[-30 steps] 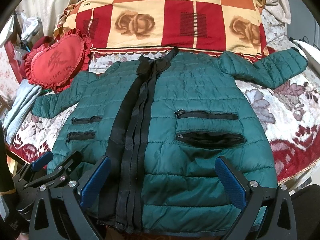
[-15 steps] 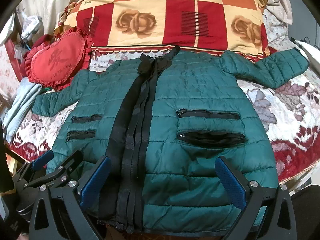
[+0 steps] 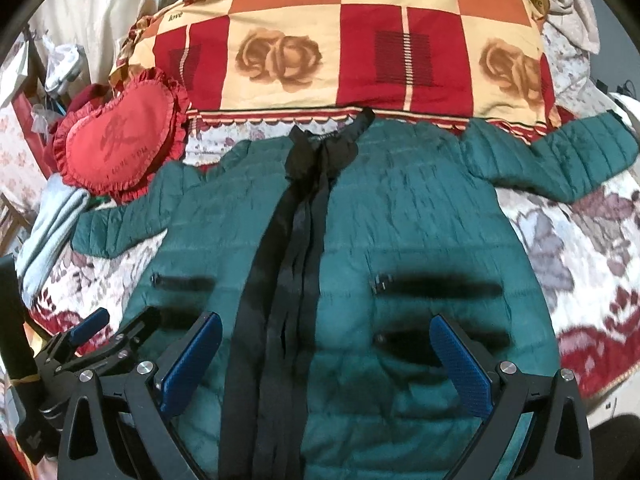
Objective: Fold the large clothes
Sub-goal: 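Move the left tool to the jacket sleeve cuff beside the heart pillow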
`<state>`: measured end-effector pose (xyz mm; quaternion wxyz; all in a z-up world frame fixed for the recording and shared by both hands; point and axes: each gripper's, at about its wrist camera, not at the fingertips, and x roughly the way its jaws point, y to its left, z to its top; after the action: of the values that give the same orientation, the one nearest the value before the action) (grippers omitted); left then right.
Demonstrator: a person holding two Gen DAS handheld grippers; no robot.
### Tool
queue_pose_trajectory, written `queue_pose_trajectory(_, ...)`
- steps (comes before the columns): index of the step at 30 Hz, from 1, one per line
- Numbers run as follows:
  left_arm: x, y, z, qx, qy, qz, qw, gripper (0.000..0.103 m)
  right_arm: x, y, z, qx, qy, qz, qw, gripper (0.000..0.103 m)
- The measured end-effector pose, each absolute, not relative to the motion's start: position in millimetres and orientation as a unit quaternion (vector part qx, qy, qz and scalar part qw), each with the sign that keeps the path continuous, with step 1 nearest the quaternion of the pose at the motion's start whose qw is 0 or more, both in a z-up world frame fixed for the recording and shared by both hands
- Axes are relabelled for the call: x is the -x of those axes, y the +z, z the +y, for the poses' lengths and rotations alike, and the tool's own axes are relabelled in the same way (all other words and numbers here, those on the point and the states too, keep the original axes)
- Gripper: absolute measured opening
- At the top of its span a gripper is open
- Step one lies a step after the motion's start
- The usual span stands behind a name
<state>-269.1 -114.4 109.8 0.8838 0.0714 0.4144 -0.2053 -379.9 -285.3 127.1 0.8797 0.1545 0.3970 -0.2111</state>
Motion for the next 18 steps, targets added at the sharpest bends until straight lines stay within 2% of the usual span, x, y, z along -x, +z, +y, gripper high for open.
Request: queue_pose_trajectory(18, 165, 127, -96, -0.065, -0.145, 0.422, 0.892, 0.091, 293, 138, -317, -0.141, -0.195, 0.404, 0.883, 0.103)
